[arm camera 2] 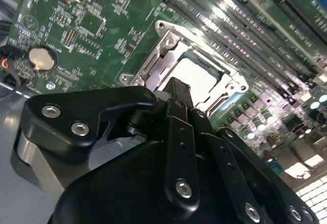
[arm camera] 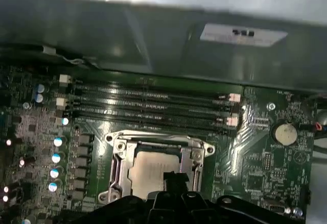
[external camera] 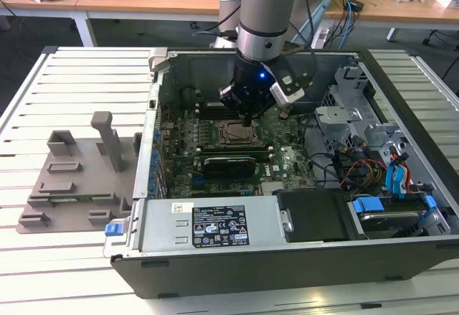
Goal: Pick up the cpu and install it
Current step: 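Install the first cpu locking lever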
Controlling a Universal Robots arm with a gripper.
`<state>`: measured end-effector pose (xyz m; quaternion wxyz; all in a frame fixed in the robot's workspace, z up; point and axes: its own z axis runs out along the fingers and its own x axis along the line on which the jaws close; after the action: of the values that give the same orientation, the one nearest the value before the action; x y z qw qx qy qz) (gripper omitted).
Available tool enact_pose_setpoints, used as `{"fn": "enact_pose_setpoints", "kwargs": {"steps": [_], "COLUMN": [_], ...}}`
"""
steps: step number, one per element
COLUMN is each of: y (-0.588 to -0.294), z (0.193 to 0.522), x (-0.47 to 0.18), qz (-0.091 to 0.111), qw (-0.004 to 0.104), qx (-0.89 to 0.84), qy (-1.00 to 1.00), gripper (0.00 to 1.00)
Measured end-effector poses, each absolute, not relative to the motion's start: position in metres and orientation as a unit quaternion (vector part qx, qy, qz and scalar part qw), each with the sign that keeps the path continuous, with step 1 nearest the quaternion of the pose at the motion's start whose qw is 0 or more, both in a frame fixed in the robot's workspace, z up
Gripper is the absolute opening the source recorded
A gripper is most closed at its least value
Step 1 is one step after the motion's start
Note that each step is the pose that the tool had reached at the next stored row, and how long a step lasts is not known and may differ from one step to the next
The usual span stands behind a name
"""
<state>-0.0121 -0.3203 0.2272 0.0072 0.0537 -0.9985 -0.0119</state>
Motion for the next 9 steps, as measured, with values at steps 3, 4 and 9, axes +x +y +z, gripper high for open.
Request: {"fn": "enact_pose_setpoints", "kwargs": {"steps": [3, 4, 9], "y": [-0.323, -0.323, -0.323], "z": [0.234, 0.237, 0.255], "x": [-0.012, -0.012, -0.012], "qz": [-0.011, -0.01, -0.009], "qw": [0.007, 0.007, 0.007], "qx": [0.054, 0.054, 0.054], "qy": [-0.998, -0.998, -0.998], "gripper": [0.11, 0.11, 0.11]}}
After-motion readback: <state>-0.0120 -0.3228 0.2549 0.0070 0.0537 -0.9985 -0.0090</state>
